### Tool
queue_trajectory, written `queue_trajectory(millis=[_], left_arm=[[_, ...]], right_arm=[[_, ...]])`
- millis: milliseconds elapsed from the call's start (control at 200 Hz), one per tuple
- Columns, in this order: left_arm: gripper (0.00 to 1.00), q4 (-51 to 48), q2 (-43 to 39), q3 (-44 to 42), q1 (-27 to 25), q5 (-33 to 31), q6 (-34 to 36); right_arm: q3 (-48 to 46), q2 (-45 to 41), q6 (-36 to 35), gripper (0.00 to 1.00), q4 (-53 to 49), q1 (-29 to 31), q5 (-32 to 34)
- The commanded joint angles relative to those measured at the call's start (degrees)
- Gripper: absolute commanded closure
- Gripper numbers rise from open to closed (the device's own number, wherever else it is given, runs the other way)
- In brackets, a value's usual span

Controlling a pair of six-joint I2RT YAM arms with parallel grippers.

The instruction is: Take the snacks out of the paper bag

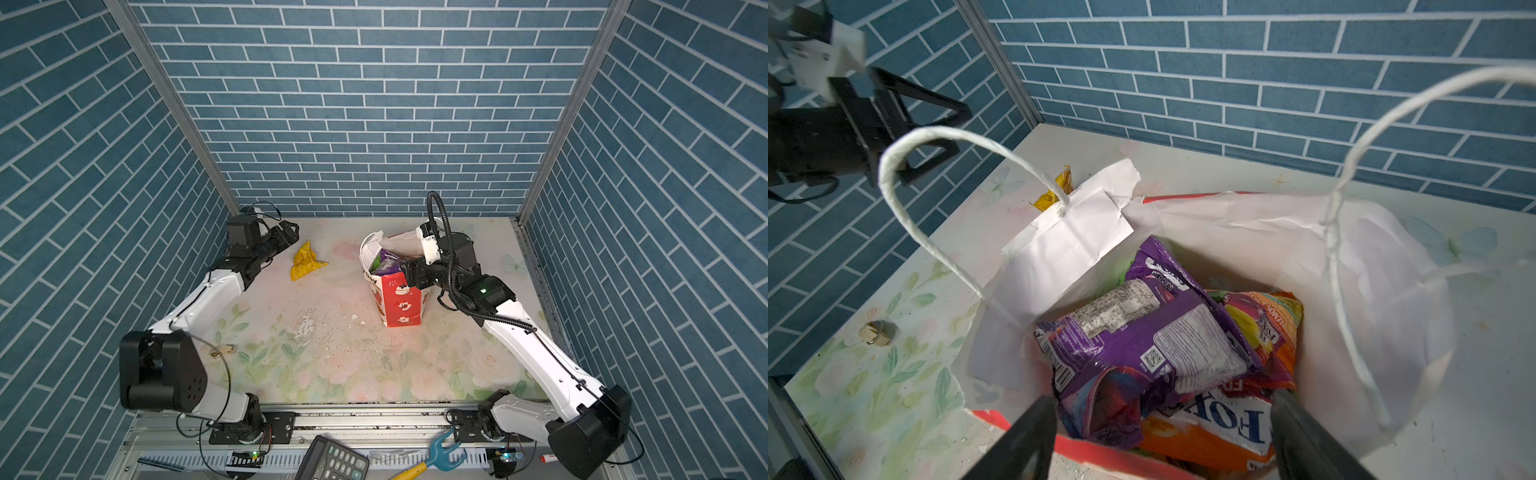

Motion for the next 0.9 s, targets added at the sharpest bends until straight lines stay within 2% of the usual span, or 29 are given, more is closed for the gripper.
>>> queue_trajectory(millis=[0,185,315,475,660,895], left_arm=[[0.07,-2.5,-6.2,-4.8,-2.8,-3.1,4.0],[0.05,-5.1,-18.3,-9.5,-6.1,-2.2,5.4],[0.04,-11.0,-27.2,-10.1,-6.7,-1.9,6.7],[0.00,-13.0,-35.7,-12.3,-6.8,-1.6,6.4],[0.01,-12.7,-37.8,-14.3,-6.9,2.3,4.9],[0.00,-9.3,-34.3,-15.5,-7.3,5.7,5.7]], right_arm=[[-1.1,-2.3,2.2,0.19,-0.8,0.2,2.9],[-1.5,-2.5,3.2,0.20,-2.3,0.1,6.8],[-1.0,-2.9,3.8,0.20,-3.8,0.1,8.0],[0.9,-3.6,4.7,0.20,-6.4,0.1,9.9],[5.9,-3.6,6.8,0.21,-11.8,0.1,9.5],[14.8,0.2,8.2,0.26,-19.5,0.2,5.7]])
